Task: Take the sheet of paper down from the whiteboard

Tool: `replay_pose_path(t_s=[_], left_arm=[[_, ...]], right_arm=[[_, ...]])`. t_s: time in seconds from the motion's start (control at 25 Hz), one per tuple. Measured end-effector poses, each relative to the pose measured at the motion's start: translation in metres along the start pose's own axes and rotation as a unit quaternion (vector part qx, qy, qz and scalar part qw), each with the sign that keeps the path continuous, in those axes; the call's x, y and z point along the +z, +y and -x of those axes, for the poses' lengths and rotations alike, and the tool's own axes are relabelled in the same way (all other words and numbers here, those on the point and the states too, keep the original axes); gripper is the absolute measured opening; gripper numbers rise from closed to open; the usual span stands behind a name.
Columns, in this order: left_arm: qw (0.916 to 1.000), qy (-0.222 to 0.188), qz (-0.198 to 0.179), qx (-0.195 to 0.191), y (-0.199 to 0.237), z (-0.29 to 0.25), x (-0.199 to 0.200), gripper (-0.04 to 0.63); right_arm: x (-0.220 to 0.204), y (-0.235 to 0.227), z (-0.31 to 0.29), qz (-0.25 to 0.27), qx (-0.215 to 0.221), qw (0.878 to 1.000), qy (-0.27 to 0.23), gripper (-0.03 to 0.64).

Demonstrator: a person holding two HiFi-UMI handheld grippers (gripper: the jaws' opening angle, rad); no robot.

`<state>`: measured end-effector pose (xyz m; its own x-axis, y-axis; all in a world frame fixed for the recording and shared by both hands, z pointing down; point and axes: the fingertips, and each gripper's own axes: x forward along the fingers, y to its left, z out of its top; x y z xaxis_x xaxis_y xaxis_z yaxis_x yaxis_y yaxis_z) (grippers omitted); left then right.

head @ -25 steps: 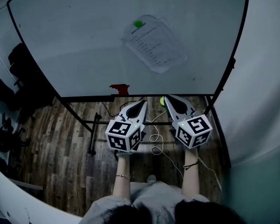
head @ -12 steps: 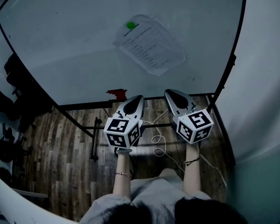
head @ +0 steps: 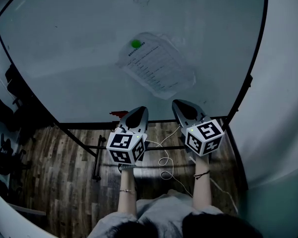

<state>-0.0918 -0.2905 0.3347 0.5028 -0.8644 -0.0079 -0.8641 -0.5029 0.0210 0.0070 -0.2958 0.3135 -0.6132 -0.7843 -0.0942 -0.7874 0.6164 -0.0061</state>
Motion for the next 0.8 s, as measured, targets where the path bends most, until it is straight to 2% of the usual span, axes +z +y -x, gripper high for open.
replay_pose_path(t_s=[0.24, 0.44, 0.8], left_arm=[[0.9998, 0.002, -0.020, 0.008, -0.002, -0.035, 0.005, 0.005], [0.9984, -0.003, -0.045, 0.033, 0.004, -0.054, 0.019, 0.006], [0.9897, -0.059, -0.095, 0.090, 0.030, -0.065, 0.083, 0.033]], right_arm=[[0.004, -0.029, -0.013, 0.010, -0.001, 1.000, 0.007, 0.000], [0.010, -0.055, -0.015, 0.021, -0.019, 0.999, 0.021, 0.000], [0.010, -0.084, -0.008, 0.025, -0.041, 0.998, 0.032, 0.002]])
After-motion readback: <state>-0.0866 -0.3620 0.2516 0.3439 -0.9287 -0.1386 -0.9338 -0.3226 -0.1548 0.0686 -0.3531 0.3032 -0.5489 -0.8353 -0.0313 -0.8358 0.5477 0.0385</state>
